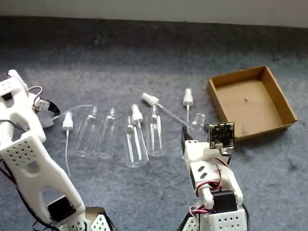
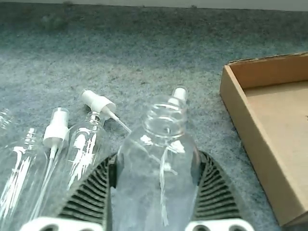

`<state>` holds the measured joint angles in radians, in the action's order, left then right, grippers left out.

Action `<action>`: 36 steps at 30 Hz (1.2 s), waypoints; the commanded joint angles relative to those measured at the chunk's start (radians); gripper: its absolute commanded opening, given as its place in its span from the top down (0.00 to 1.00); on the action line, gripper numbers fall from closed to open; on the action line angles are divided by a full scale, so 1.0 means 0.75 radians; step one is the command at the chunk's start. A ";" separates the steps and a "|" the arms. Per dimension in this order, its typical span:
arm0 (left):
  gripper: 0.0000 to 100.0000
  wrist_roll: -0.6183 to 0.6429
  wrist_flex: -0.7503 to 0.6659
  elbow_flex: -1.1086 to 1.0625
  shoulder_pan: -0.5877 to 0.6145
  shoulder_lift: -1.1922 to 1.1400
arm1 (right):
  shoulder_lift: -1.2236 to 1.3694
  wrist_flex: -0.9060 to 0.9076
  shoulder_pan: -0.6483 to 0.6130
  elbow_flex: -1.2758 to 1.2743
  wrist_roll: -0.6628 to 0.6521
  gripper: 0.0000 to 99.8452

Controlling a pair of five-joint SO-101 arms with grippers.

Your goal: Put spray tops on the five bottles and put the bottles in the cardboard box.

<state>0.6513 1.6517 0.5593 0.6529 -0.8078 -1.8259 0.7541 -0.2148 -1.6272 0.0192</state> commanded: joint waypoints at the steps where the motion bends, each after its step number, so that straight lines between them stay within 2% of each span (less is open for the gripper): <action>1: 0.87 0.010 -0.006 0.089 0.013 0.009 | -0.015 0.001 0.005 0.019 0.002 0.96; 15: 0.88 0.004 -0.016 0.257 0.015 0.005 | -0.015 0.001 0.005 0.019 0.002 0.96; 19: 0.97 -0.014 -0.016 0.257 0.007 0.005 | -0.015 0.001 0.005 0.019 0.002 0.96; 27: 0.98 -0.513 -0.018 0.253 -0.083 0.005 | -0.015 0.001 0.005 0.019 0.002 0.96; 31: 0.97 -0.698 -0.023 0.255 -0.097 0.005 | -0.015 0.001 0.005 0.019 0.002 0.96; 36: 0.97 -1.013 -0.133 0.247 -0.116 0.001 | -0.015 0.001 0.005 0.019 0.002 0.96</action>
<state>0.0775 1.6072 0.7020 0.6007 -0.8170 -1.8259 0.7541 -0.2148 -1.6272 0.0192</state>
